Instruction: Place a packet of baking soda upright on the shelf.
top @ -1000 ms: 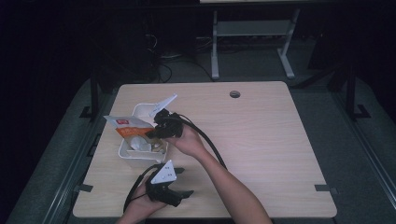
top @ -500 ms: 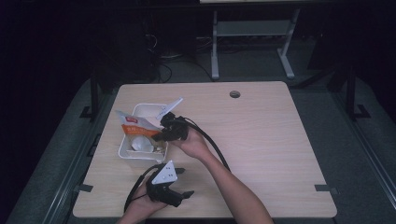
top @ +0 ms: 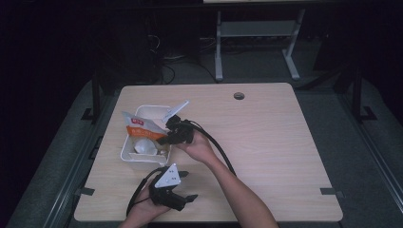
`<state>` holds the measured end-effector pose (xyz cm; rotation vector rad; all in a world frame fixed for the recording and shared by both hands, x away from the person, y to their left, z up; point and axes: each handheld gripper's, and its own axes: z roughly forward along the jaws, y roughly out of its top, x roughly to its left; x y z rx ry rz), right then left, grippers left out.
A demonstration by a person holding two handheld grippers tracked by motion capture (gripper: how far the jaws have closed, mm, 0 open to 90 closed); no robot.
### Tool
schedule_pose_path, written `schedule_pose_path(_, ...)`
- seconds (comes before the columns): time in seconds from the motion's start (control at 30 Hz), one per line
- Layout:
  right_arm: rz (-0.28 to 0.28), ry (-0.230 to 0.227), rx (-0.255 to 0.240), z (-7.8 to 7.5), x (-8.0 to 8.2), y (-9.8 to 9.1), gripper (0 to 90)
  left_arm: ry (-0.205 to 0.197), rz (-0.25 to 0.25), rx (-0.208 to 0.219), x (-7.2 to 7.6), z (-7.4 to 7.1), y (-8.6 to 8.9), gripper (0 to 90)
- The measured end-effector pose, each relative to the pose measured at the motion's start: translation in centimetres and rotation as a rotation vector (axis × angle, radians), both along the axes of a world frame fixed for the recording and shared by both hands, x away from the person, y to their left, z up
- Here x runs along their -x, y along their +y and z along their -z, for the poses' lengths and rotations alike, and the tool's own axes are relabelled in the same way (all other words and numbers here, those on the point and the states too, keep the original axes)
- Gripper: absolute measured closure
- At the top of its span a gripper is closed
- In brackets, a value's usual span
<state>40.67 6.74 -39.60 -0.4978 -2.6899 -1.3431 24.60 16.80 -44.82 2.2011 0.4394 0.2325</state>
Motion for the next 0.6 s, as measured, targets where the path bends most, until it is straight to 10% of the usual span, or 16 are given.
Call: schedule_pose_path(0.6, 0.007, -0.009, -0.053, -1.2, 0.1, -1.5, 76.1, -0.012, -0.014, 0.008, -0.1, -0.1, 0.1, 18.7)
